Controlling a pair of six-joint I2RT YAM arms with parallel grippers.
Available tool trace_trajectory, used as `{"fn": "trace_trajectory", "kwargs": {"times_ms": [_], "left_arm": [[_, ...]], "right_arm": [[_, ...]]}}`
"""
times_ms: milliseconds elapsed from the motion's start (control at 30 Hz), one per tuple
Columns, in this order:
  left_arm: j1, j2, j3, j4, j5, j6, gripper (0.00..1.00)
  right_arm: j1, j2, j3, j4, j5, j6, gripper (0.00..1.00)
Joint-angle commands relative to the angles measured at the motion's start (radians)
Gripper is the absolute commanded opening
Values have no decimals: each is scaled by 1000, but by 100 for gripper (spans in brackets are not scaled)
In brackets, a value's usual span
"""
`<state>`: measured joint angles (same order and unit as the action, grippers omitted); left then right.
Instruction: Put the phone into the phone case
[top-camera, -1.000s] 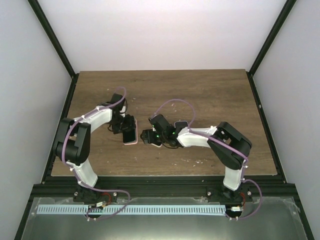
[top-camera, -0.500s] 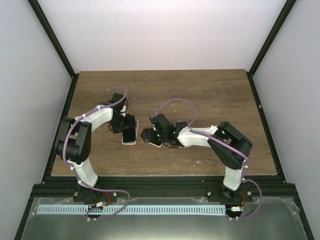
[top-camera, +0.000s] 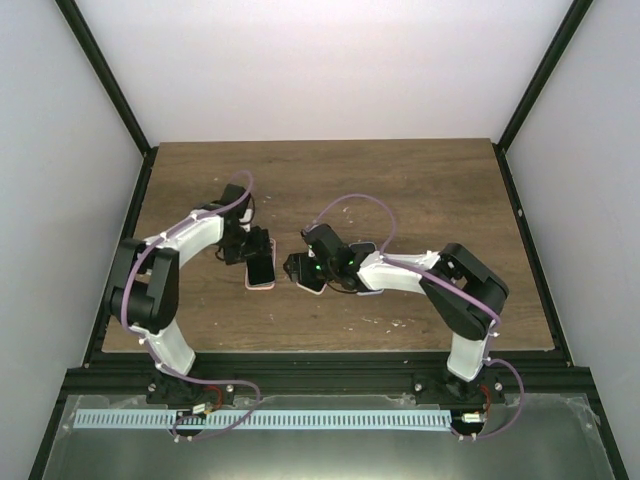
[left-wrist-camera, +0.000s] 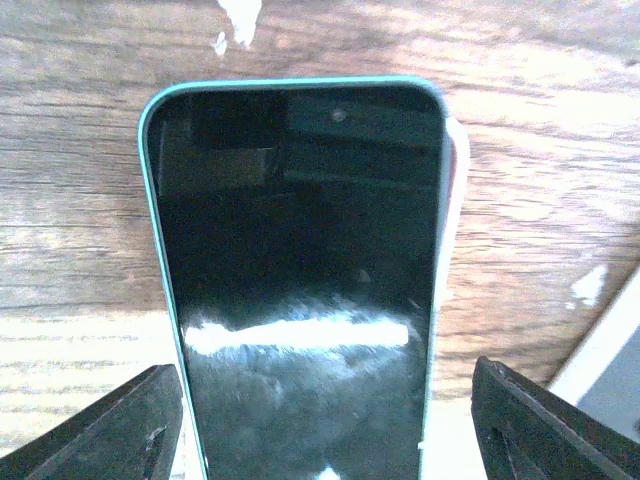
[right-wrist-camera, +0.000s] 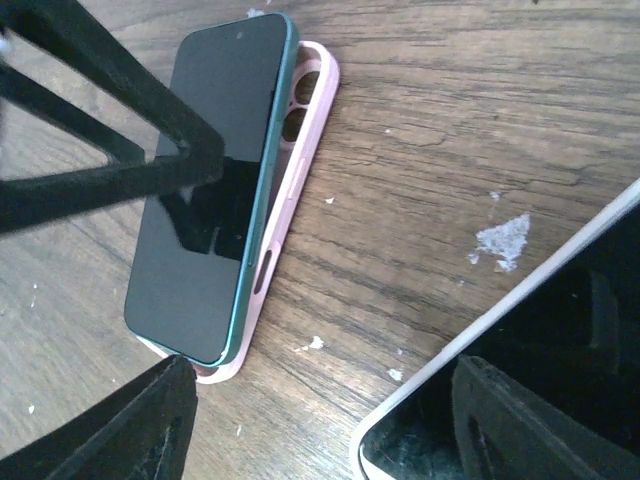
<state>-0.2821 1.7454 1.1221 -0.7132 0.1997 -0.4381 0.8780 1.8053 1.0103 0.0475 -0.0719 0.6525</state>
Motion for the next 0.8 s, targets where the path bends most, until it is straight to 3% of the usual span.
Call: {"fn": "trace_trajectory", "kwargs": {"times_ms": [0, 200, 367, 767], "left_arm": [[1, -103, 11, 10, 7, -30, 81], [79, -137, -54, 83, 79, -52, 74], [150, -138, -138, 183, 173, -26, 68], [155, -106, -242, 263, 271, -2, 64]], "right_arm": [[-7, -23, 3, 33, -53, 7, 63], [-7, 47, 74, 19, -125, 12, 46], [-5, 106, 144, -5, -136, 16, 41], [2, 230, 242, -35, -191, 24, 32]]}}
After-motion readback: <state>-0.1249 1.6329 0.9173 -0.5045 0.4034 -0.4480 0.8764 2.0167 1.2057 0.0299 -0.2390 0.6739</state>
